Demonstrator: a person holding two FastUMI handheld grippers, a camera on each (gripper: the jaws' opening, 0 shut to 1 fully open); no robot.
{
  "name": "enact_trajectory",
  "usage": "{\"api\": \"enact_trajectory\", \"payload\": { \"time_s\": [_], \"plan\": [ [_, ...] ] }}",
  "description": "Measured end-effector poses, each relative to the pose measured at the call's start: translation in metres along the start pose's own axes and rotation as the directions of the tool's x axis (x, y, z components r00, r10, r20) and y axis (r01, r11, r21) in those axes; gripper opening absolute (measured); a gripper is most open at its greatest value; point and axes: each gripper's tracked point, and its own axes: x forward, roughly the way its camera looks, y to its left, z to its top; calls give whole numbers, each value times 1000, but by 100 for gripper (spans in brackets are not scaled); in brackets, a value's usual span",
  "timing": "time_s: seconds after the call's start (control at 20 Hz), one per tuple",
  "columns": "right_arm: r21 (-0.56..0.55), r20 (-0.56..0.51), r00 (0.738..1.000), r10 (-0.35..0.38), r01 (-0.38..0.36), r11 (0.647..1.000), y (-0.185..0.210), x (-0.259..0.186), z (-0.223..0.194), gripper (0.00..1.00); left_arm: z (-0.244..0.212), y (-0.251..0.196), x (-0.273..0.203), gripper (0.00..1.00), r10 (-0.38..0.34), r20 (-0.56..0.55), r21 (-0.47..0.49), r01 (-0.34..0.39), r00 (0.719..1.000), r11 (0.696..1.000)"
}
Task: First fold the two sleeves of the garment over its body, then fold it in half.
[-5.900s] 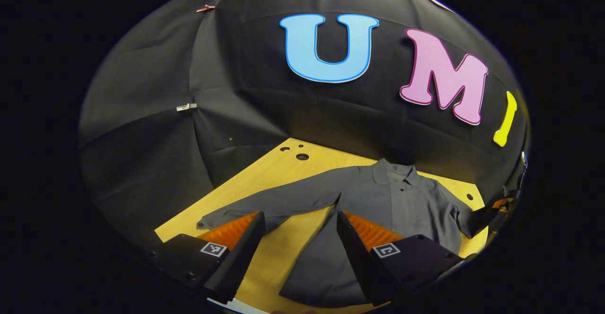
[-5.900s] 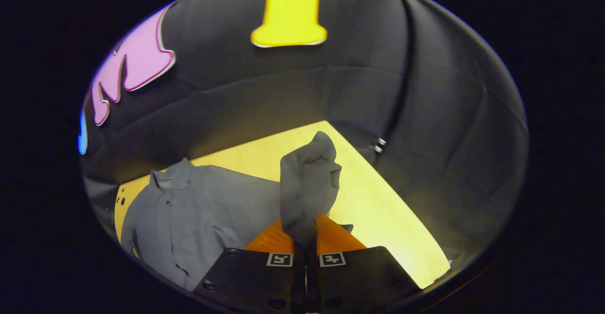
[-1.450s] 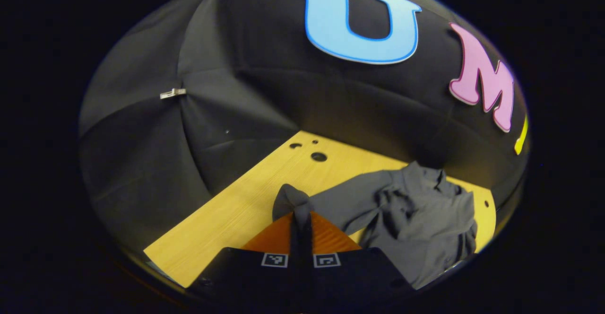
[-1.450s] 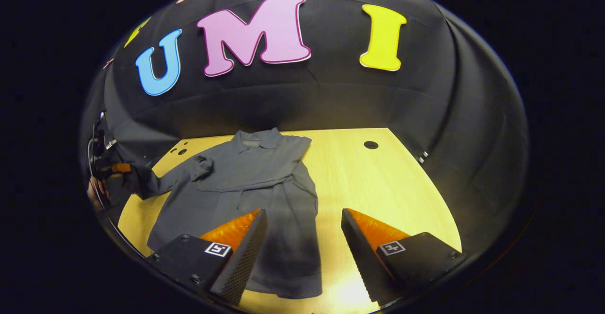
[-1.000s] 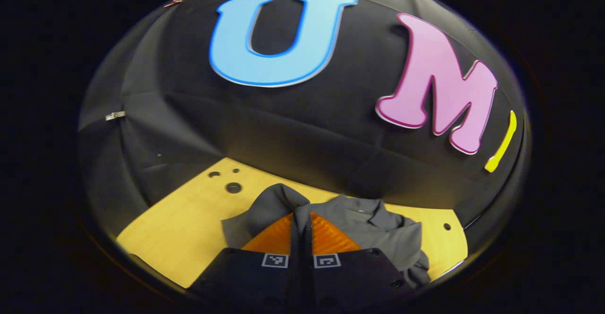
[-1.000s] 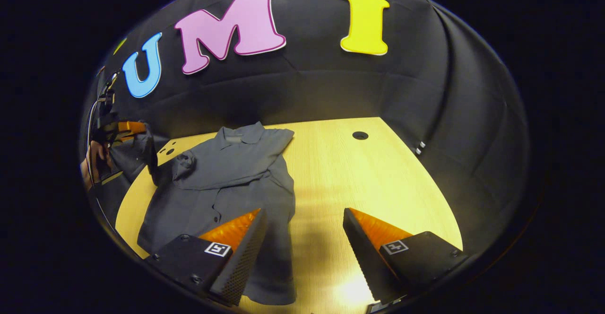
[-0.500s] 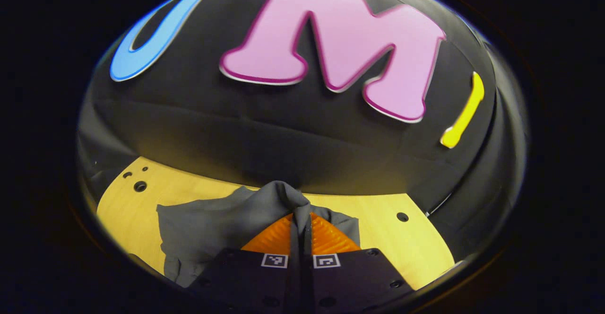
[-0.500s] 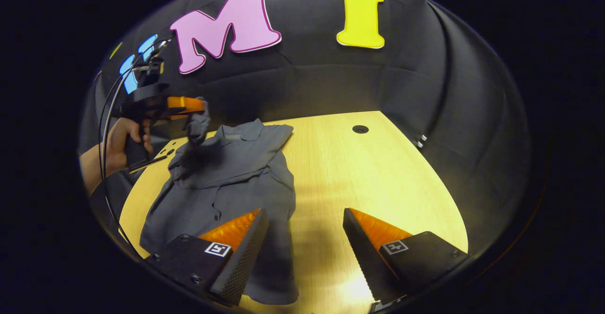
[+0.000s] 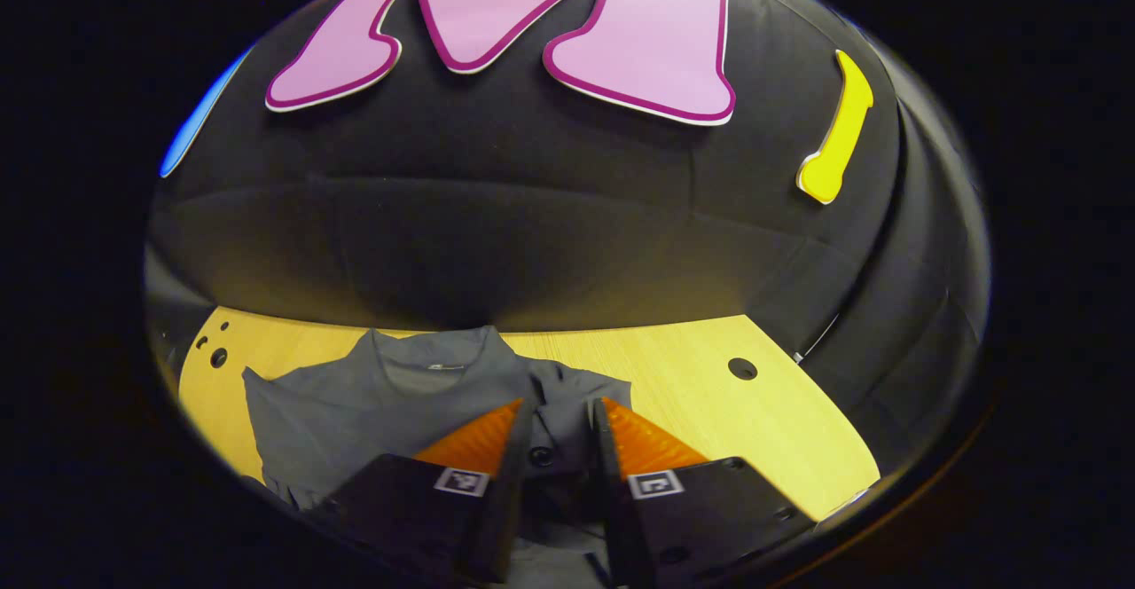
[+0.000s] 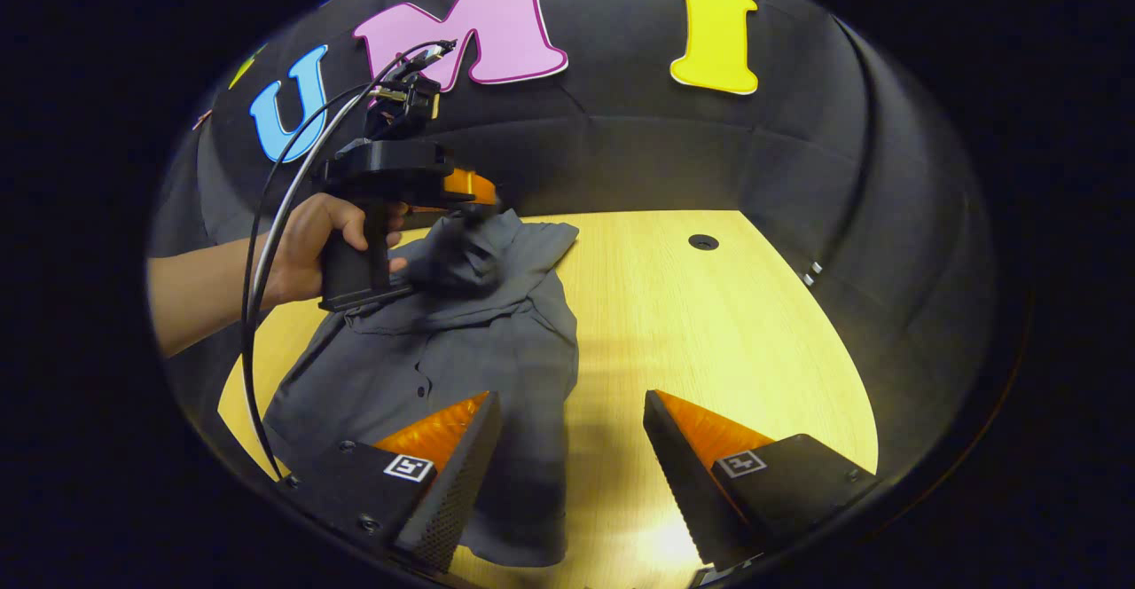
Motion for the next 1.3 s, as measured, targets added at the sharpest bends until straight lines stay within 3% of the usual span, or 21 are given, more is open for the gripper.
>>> {"api": "enact_trajectory", "payload": {
  "time_s": [0.15, 0.3, 0.5, 0.75, 1.0, 1.15, 1.3],
  "plan": [
    [1, -6, 1000, 18, -18, 1000, 9, 1, -2, 99, 3, 10, -18, 78, 6, 14, -26, -6, 1000, 1000],
    [0, -22, 999, 44, -44, 999, 20, 0, -9, 100, -4, 40, -52, 96, 52, 12, -40, -52, 999, 998],
    [3, -57, 995, 79, -79, 997, 38, 0, -24, 100, -42, 95, -119, 96, 128, -16, -57, -128, 992, 990],
    [-36, -135, 985, 103, -108, 993, 63, -1, -51, 100, -132, 168, -221, 97, 266, -114, -43, -273, 957, 961],
    [-73, -223, 974, 42, -60, 996, 66, 3, -86, 100, -225, 218, -305, 96, 377, -259, -81, -409, 889, 909],
    [-71, -252, 968, 1, -19, 997, 62, 3, -103, 100, -267, 233, -341, 96, 404, -328, -112, -459, 854, 881],
    [-96, -279, 960, -30, 4, 995, 62, 4, -118, 100, -294, 244, -362, 97, 412, -372, -102, -478, 832, 872]
  ]
}}
